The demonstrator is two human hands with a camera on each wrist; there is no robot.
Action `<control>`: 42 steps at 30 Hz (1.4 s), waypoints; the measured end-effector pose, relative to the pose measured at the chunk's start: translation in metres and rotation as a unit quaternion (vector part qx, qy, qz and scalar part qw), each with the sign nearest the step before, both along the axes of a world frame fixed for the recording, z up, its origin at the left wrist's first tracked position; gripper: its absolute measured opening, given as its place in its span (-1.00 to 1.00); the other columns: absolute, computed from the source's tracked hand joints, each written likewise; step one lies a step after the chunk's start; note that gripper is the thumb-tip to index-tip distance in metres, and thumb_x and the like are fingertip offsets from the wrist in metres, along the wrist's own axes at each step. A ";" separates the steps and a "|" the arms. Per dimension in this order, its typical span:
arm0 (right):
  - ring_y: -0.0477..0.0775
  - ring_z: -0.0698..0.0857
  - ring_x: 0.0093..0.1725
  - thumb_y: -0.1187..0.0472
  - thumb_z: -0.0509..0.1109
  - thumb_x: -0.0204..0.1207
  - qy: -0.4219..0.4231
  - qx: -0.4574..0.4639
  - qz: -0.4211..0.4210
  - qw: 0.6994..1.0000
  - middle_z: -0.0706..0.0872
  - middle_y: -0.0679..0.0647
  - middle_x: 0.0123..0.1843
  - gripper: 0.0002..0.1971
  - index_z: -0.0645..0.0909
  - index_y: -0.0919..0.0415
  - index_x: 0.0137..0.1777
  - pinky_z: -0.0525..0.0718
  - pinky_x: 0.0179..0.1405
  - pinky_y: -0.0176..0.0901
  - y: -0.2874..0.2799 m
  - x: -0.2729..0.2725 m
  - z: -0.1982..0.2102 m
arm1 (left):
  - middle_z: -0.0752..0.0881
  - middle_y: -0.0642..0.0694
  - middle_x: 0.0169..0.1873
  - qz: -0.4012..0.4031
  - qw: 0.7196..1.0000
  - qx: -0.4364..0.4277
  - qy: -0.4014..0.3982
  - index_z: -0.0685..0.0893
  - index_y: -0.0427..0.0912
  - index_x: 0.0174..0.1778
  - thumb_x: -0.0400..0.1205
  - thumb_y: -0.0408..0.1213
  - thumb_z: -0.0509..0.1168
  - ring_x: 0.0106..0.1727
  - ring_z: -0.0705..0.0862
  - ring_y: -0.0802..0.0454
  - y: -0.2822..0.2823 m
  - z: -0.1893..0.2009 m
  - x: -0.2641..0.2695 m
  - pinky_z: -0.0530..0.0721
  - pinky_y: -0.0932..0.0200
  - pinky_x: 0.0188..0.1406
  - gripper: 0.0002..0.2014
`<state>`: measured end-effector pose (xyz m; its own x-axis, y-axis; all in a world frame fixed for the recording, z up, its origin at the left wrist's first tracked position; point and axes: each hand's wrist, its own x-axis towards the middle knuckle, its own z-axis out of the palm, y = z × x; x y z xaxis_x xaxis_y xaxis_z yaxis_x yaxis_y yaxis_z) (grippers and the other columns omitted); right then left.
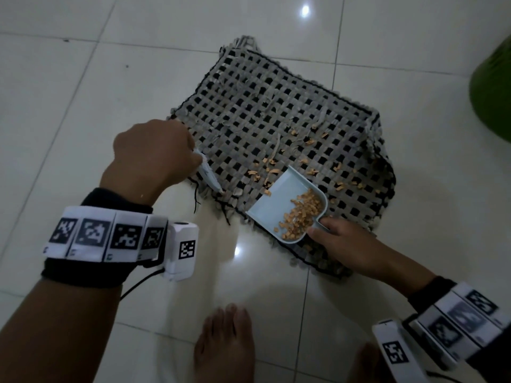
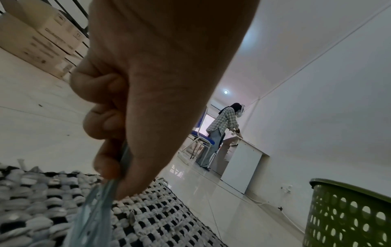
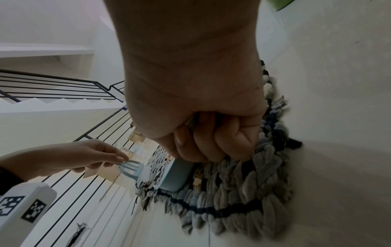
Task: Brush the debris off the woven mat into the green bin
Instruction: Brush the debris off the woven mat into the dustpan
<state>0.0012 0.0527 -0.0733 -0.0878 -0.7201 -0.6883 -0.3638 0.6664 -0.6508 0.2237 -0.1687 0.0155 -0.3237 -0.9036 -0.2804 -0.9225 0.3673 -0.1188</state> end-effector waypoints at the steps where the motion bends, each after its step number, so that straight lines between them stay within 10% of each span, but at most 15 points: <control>1: -0.16 0.38 -0.60 -0.04 0.23 0.73 0.001 0.001 0.001 1.000 0.44 -0.12 -0.54 -0.65 0.70 0.23 0.07 0.31 -0.61 -0.34 0.000 0.000 0.000 | 0.78 -0.15 0.10 -0.006 1.000 0.002 0.009 0.78 0.13 0.18 0.61 0.09 0.37 0.07 0.72 -0.27 0.001 0.001 0.002 0.55 -0.01 -0.09 -0.72; 10: -0.21 0.42 -0.63 -0.02 0.23 0.74 0.015 0.003 0.004 1.000 0.54 -0.10 -0.53 -0.69 0.72 0.14 0.09 0.29 -0.68 -0.47 -0.002 0.001 0.004 | 0.81 -0.23 -0.05 -0.107 0.993 -0.007 0.043 0.80 -0.11 0.11 0.68 -0.33 0.30 -0.11 0.77 -0.24 0.035 -0.008 -0.007 0.65 -0.02 -0.22 -0.80; 16: -0.12 0.44 -0.56 -0.04 0.22 0.74 0.017 -0.002 0.013 1.000 0.54 0.04 -0.42 -0.70 0.72 0.10 0.08 0.29 -0.67 -0.44 -0.002 0.002 0.007 | 0.78 -0.21 0.17 -0.037 0.993 -0.032 0.109 0.74 0.06 0.29 0.67 -0.10 0.33 0.09 0.72 -0.31 0.015 0.015 0.016 0.66 -0.14 0.03 -0.72; 24: -0.25 0.43 -0.66 0.02 0.25 0.73 0.018 -0.020 0.002 1.000 0.52 -0.08 -0.53 -0.77 0.68 -0.01 -0.09 0.29 -0.71 -0.50 -0.001 0.005 0.010 | 0.81 -0.05 0.04 -0.057 0.994 -0.065 0.074 0.63 0.22 0.29 0.67 0.01 0.32 -0.03 0.76 -0.26 0.053 -0.003 0.053 0.59 0.03 -0.23 -0.73; 42: -0.24 0.41 -0.67 0.01 0.22 0.74 0.003 -0.004 -0.002 1.000 0.50 -0.22 -0.69 -0.74 0.71 0.07 0.07 0.33 -0.63 -0.39 -0.001 0.009 0.007 | 0.82 -0.15 -0.22 -0.063 0.976 -0.114 0.175 0.84 -0.04 0.11 0.66 -0.21 0.32 -0.24 0.75 -0.17 0.048 -0.002 -0.002 0.66 0.04 -0.26 -0.79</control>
